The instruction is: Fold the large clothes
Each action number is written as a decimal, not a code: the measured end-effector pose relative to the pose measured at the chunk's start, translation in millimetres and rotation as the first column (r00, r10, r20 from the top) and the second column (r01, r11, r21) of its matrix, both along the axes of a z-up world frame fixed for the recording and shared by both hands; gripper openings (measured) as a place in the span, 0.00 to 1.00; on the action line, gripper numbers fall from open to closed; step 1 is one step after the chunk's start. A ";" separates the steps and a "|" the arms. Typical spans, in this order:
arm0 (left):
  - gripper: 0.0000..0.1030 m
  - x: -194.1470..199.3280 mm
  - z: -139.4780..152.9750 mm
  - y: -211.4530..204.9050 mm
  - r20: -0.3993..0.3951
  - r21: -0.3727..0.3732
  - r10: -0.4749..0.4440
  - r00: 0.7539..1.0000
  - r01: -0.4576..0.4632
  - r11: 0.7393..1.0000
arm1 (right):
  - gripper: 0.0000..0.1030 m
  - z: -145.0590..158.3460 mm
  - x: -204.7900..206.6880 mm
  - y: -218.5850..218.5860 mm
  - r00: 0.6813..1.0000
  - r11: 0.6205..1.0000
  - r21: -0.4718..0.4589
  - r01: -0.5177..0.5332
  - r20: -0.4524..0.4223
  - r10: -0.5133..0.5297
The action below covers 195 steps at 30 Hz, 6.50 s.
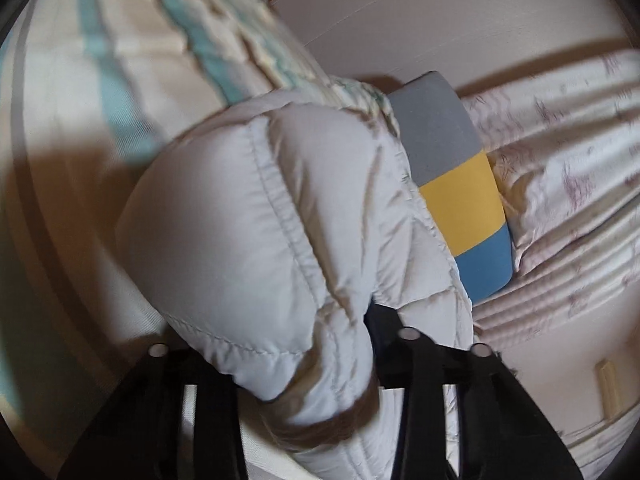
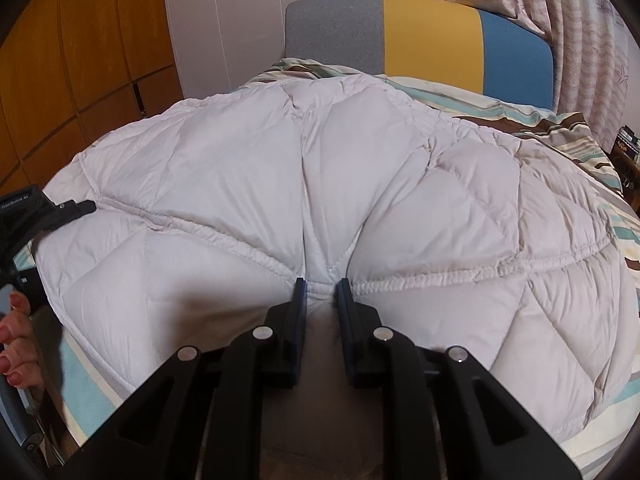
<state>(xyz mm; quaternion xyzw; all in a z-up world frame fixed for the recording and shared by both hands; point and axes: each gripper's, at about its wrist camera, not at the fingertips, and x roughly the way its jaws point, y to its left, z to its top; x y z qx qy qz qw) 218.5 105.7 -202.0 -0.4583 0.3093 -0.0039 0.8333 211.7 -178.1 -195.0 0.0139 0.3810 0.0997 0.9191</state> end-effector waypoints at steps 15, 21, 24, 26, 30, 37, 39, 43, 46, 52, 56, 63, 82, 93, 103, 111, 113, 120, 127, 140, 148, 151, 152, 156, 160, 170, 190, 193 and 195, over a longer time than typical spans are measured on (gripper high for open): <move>0.25 -30.8 108.4 -91.3 0.249 0.550 -0.229 0.941 0.057 0.833 | 0.49 26.7 -31.5 -41.4 0.992 0.989 0.115 0.097 0.072 -0.106; 0.25 -34.2 124.8 -123.9 0.262 0.680 -0.307 0.915 0.051 0.732 | 0.49 44.1 -53.4 -97.1 0.956 0.963 0.034 0.268 0.117 -0.270; 0.25 -32.0 130.7 -138.8 0.262 0.724 -0.339 0.904 0.048 0.688 | 0.49 44.1 -61.5 -129.8 0.925 0.930 0.042 0.366 0.097 -0.368; 0.25 -30.9 134.5 -149.4 0.261 0.743 -0.365 0.894 0.056 0.667 | 0.49 41.5 -64.3 -148.1 0.903 0.906 0.030 0.422 0.078 -0.423; 0.25 -29.1 141.6 -171.1 0.261 0.765 -0.408 0.875 0.070 0.640 | 0.49 33.9 -72.8 -182.0 0.859 0.859 0.030 0.510 0.028 -0.511; 0.25 -36.5 146.3 -212.2 0.261 0.816 -0.497 0.828 0.086 0.572 | 0.49 30.9 -86.5 -208.8 0.822 0.822 0.000 0.570 0.010 -0.570; 0.25 -39.9 145.4 -226.6 0.256 0.834 -0.531 0.807 0.094 0.544 | 0.49 29.7 -92.9 -219.2 0.811 0.811 0.014 0.585 -0.002 -0.585; 0.26 -42.7 139.5 -258.3 0.225 0.873 -0.591 0.774 0.109 0.475 | 0.49 25.9 -99.2 -237.2 0.794 0.793 0.047 0.608 -0.031 -0.607; 0.29 -43.8 132.8 -280.3 0.198 0.888 -0.634 0.748 0.137 0.439 | 0.49 25.5 -104.1 -243.7 0.788 0.786 0.056 0.616 -0.031 -0.615; 0.31 -40.1 116.4 -315.4 0.150 0.893 -0.695 0.703 0.204 0.400 | 0.49 26.0 -112.5 -253.0 0.779 0.775 0.084 0.626 -0.037 -0.625; 0.33 -36.7 92.2 -339.2 0.083 0.896 -0.742 0.665 0.277 0.348 | 0.49 27.0 -117.2 -254.3 0.785 0.779 0.102 0.619 -0.035 -0.619; 0.47 -44.4 58.2 -361.9 0.031 0.895 -0.798 0.602 0.339 0.290 | 0.49 26.2 -121.5 -254.0 0.795 0.788 0.118 0.605 -0.034 -0.605; 0.68 -81.2 53.4 -319.9 0.085 0.786 -0.852 0.517 0.491 0.377 | 0.49 48.8 -121.9 -242.8 0.840 0.828 0.215 0.518 0.054 -0.540; 0.80 -40.6 90.7 -188.9 0.294 0.539 -0.424 0.857 0.218 0.814 | 0.49 68.9 -122.1 -242.5 0.828 0.821 0.193 0.537 0.066 -0.557; 0.65 83.5 60.1 -169.5 0.007 0.375 -0.247 0.969 0.226 0.899 | 0.49 113.8 -106.9 -230.2 0.847 0.854 0.174 0.490 0.139 -0.514; 0.55 89.9 85.4 -254.7 -0.037 0.571 -0.417 0.908 0.361 0.737 | 0.49 157.3 -78.7 -221.5 0.861 0.884 0.149 0.442 0.208 -0.465; 0.55 88.6 89.3 -275.6 -0.053 0.609 -0.446 0.894 0.382 0.695 | 0.49 163.2 -69.2 -220.0 0.866 0.891 0.138 0.432 0.211 -0.453; 0.55 97.0 94.3 -313.1 -0.094 0.663 -0.474 0.876 0.410 0.627 | 0.49 161.8 -20.3 -220.0 0.891 0.902 0.101 0.420 0.146 -0.431; 0.55 111.0 93.2 -333.7 -0.130 0.686 -0.476 0.870 0.425 0.590 | 0.49 150.3 15.9 -219.6 0.903 0.906 0.094 0.413 0.089 -0.421; 0.56 131.4 93.7 -354.4 -0.146 0.688 -0.490 0.860 0.444 0.574 | 0.49 107.7 54.2 -245.0 0.896 0.896 0.026 0.443 0.027 -0.443; 0.67 146.3 94.4 -370.9 -0.161 0.681 -0.513 0.843 0.471 0.561 | 0.51 71.9 69.4 -268.9 0.885 0.885 0.005 0.466 -0.007 -0.466; 0.73 154.7 88.4 -382.2 -0.179 0.701 -0.518 0.837 0.478 0.529 | 0.52 60.2 76.0 -278.8 0.883 0.883 0.015 0.469 -0.027 -0.469; 0.75 157.9 84.0 -386.8 -0.191 0.705 -0.521 0.832 0.486 0.516 | 0.52 55.5 79.1 -282.6 0.883 0.883 0.021 0.469 -0.038 -0.468; 0.80 168.7 65.9 -394.6 -0.217 0.709 -0.531 0.819 0.506 0.491 | 0.54 36.7 89.5 -294.8 0.886 0.885 0.062 0.461 -0.082 -0.456; 0.82 182.2 49.9 -398.8 -0.240 0.700 -0.548 0.801 0.534 0.474 | 0.53 19.5 102.2 -300.7 0.888 0.888 0.065 0.455 -0.103 -0.448; 0.86 193.8 22.0 -408.1 -0.228 0.737 -0.510 0.829 0.490 0.466 | 0.54 -8.9 131.7 -305.0 0.893 0.901 0.033 0.433 -0.152 -0.424; 0.92 224.0 27.0 -402.2 -0.274 0.802 -0.399 0.875 0.437 0.408 | 0.55 16.9 125.9 -301.0 0.902 0.920 -0.024 0.391 -0.189 -0.388; 0.92 221.8 26.0 -403.1 -0.267 0.808 -0.403 0.875 0.431 0.402 | 0.54 48.6 119.7 -298.4 0.923 0.928 0.001 0.372 -0.112 -0.369; 0.92 223.3 24.9 -402.6 -0.265 0.811 -0.403 0.876 0.429 0.399 | 0.54 65.7 120.4 -294.6 0.932 0.933 0.020 0.360 -0.053 -0.359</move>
